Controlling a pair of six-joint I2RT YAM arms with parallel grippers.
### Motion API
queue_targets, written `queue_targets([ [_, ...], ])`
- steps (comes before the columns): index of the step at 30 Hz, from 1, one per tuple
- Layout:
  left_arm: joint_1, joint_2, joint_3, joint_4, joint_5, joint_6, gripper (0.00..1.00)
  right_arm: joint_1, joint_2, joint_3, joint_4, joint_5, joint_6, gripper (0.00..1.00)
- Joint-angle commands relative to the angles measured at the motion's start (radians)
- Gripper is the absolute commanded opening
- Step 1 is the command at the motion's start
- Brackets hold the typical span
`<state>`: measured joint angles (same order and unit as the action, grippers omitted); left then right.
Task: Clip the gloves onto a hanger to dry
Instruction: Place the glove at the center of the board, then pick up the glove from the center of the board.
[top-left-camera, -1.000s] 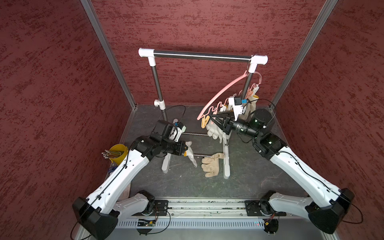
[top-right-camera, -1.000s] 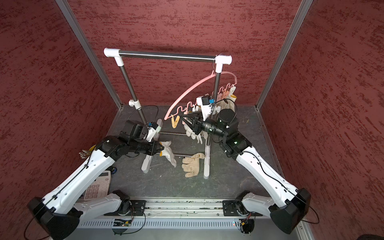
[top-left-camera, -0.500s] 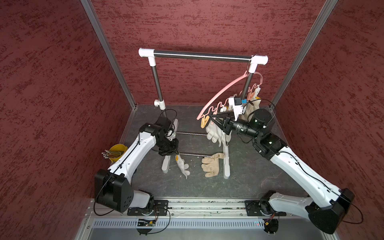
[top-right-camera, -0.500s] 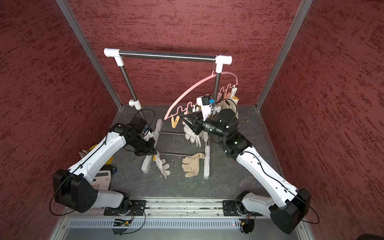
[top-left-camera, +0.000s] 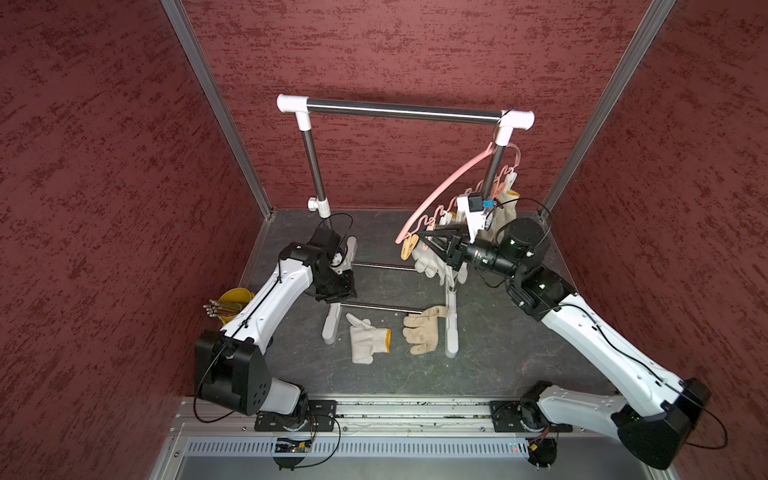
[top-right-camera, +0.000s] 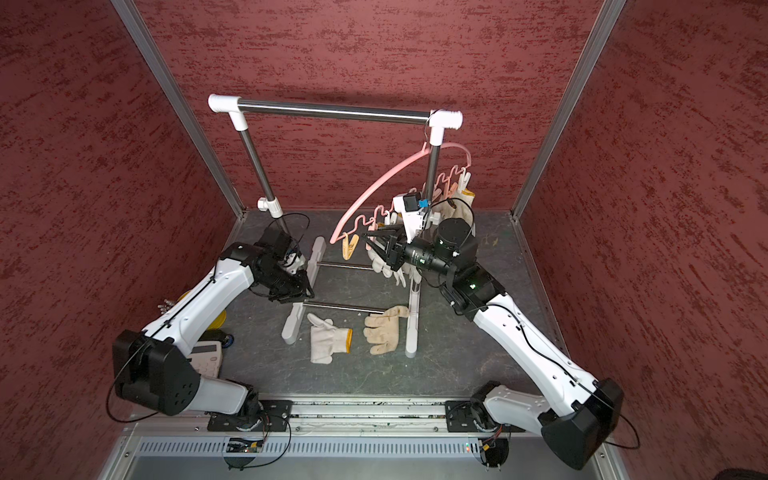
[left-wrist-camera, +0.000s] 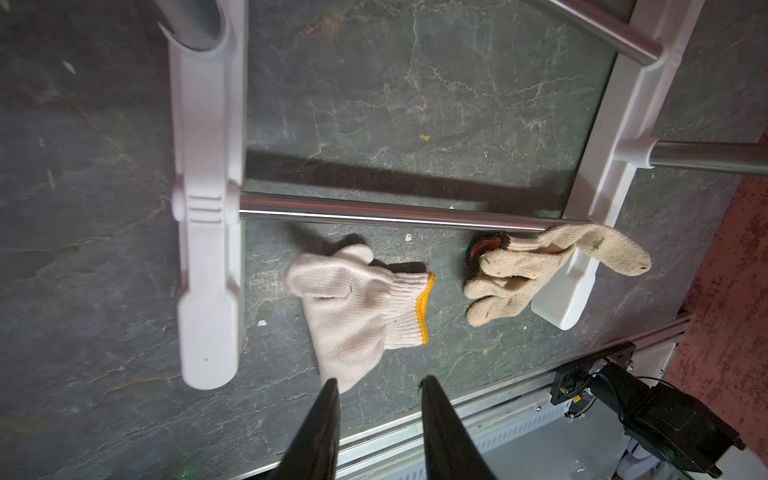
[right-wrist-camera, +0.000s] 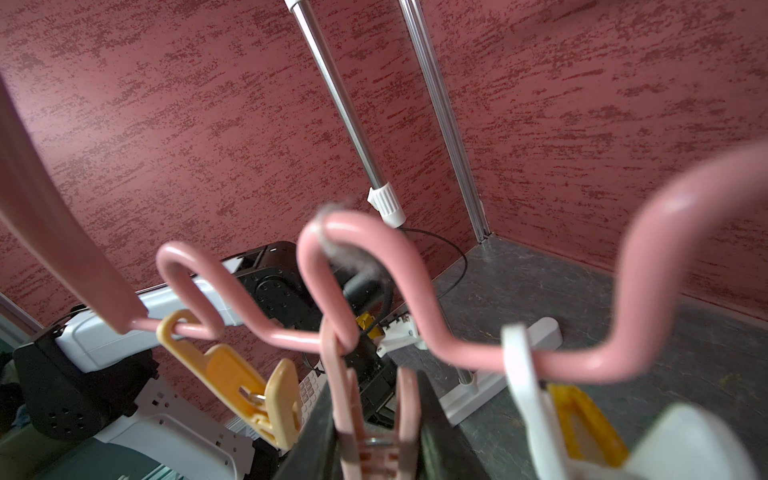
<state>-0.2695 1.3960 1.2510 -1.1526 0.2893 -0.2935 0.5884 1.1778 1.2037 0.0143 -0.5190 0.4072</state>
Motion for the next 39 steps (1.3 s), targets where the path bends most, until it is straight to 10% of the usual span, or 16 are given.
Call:
queue_targets([
  [1, -0.070, -0.068, 0.019, -0.028, -0.144, 0.013, 0.35, -0.001, -0.030, -0.001, 0.038, 0.017, -0.001, 0.24],
  [14, -0.668, -0.267, -0.188, 0.113, -0.432, 0.279, 0.35, -0.004, -0.046, -0.003, 0.022, 0.037, 0.008, 0.29],
  [30, -0.887, -0.258, -0.542, 0.540, -0.694, 0.947, 0.34, -0.025, -0.060, -0.026, 0.000, 0.029, -0.015, 0.30],
  [39, -0.882, -0.108, -0.576, 0.542, -0.608, 0.931, 0.36, -0.066, -0.057, -0.060, 0.032, -0.005, -0.013, 0.30],
])
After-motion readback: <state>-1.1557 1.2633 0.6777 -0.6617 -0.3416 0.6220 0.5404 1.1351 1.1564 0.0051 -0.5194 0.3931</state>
